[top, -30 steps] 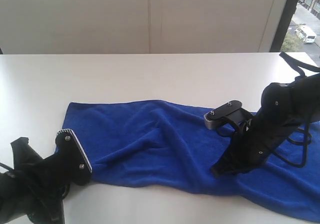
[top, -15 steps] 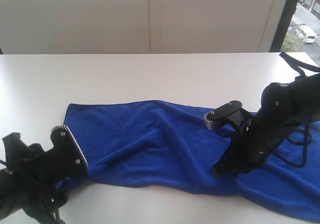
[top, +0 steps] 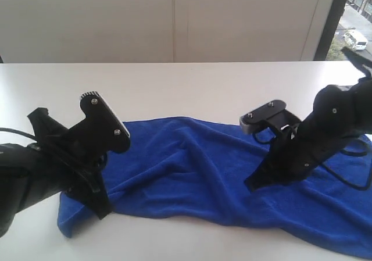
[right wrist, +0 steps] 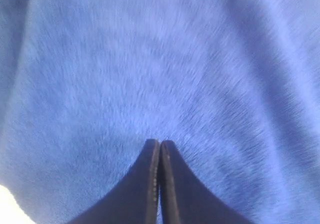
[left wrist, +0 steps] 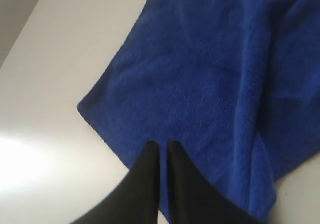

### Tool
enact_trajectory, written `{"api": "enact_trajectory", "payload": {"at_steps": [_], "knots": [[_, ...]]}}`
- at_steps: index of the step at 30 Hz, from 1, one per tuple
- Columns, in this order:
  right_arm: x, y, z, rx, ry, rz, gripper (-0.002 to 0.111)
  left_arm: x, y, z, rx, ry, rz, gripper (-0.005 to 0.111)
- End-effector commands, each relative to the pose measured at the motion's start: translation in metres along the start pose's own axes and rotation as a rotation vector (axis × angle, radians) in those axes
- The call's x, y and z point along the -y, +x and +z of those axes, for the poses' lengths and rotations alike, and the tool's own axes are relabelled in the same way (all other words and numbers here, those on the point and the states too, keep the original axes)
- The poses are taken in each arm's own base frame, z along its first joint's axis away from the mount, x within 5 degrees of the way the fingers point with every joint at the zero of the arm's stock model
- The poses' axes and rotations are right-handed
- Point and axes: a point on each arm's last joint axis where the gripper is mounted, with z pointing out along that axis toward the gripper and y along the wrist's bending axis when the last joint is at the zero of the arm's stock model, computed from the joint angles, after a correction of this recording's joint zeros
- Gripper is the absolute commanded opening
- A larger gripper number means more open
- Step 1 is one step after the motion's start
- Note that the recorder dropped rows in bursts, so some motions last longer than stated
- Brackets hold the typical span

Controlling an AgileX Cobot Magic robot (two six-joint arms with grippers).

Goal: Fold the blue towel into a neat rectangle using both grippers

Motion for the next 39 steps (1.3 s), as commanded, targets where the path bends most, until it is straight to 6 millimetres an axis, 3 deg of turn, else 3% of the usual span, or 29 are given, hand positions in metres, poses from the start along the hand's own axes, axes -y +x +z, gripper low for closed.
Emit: {"api": "enact_trajectory", "payload": {"at_steps": [1,7,9,13,17,20,26,28,31,36,39], "knots": [[0.000,-0.008,-0.031,0.124,0.038,-0.018,0.000,-0.005,-0.008,-0.002,0.044,-0.006,0.108,0.000],[-0.004,-0.011,-0.053,0.193,0.031,0.017,0.000,0.005,-0.013,-0.003,0.106,0.098,0.056,0.000],[-0.010,-0.010,-0.056,0.189,0.012,0.008,0.000,-0.002,-0.012,-0.001,0.101,0.060,0.001,0.000],[-0.043,-0.013,-0.057,0.191,-0.098,-0.138,0.000,-0.035,-0.002,0.022,0.071,0.027,-0.151,0.000],[-0.076,-0.017,-0.055,0.224,-0.164,-0.252,0.000,-0.075,0.004,0.056,0.169,0.269,-0.405,0.000],[-0.090,-0.017,-0.053,0.227,-0.182,-0.293,0.000,-0.111,0.016,0.080,0.200,0.311,-0.586,0.000],[-0.099,-0.024,-0.039,0.204,-0.191,-0.333,0.000,-0.128,0.028,0.109,0.010,0.478,-0.540,0.000],[-0.100,-0.033,-0.032,0.192,-0.196,-0.334,0.000,-0.135,0.035,0.116,-0.221,0.520,-0.461,0.000],[-0.102,-0.050,-0.024,0.180,-0.208,-0.339,0.000,-0.151,0.039,0.125,-0.492,0.443,-0.404,0.000],[-0.106,-0.071,-0.002,0.143,-0.229,-0.345,0.000,-0.155,0.020,0.137,-0.353,0.515,-0.424,0.000],[-0.108,-0.076,0.014,0.107,-0.250,-0.352,0.000,-0.151,0.019,0.149,-0.306,0.517,-0.462,0.000]]}}
